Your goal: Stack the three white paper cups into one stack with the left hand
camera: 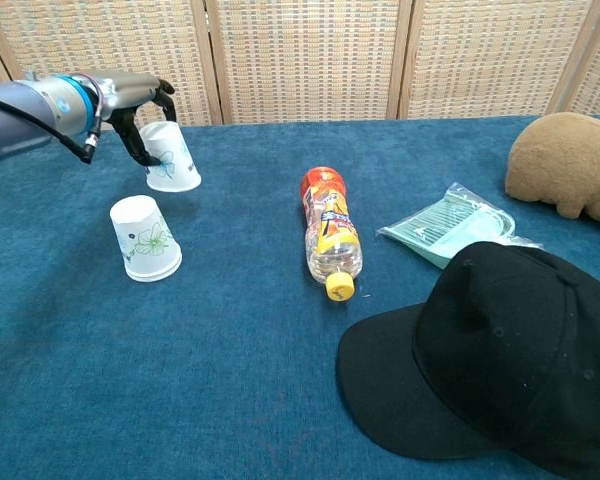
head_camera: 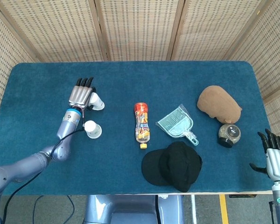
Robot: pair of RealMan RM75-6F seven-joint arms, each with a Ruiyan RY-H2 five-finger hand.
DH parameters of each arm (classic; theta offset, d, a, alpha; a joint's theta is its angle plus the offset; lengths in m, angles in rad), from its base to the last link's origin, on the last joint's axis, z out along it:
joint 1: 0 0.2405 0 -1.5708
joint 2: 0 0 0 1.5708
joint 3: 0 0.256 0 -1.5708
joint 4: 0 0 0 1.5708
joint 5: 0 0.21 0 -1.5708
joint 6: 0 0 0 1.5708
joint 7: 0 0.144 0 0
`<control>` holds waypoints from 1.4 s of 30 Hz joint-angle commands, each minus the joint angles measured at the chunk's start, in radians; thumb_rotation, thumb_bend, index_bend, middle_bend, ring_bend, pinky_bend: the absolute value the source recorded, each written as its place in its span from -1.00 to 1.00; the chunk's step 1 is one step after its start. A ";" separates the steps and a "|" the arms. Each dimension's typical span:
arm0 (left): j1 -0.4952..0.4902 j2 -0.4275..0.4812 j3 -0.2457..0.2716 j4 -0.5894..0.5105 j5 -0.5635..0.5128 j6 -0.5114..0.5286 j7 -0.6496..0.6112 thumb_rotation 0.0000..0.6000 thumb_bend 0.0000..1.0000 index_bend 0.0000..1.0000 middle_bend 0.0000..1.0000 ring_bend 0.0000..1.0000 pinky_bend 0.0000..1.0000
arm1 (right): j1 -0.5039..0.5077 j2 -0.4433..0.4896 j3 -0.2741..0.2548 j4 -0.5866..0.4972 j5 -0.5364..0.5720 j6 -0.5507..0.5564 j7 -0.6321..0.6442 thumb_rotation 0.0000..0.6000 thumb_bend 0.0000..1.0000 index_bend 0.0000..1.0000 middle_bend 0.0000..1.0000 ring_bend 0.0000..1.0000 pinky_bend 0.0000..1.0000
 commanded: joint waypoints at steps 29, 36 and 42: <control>0.210 0.502 0.144 -0.766 0.241 0.209 -0.030 1.00 -0.40 -0.26 -1.00 -1.00 -1.00 | -0.050 0.058 -0.035 -0.107 -0.134 0.133 0.026 1.00 -0.89 -0.75 -1.00 -1.00 -1.00; 0.199 0.475 0.146 -0.737 0.232 0.200 -0.027 1.00 -0.41 -0.27 -1.00 -1.00 -1.00 | -0.051 0.060 -0.034 -0.106 -0.131 0.130 0.033 1.00 -0.89 -0.75 -1.00 -1.00 -1.00; 0.182 0.443 0.154 -0.709 0.212 0.189 -0.001 1.00 -0.41 -0.27 -1.00 -1.00 -1.00 | -0.052 0.061 -0.028 -0.101 -0.120 0.129 0.041 1.00 -0.89 -0.75 -1.00 -1.00 -1.00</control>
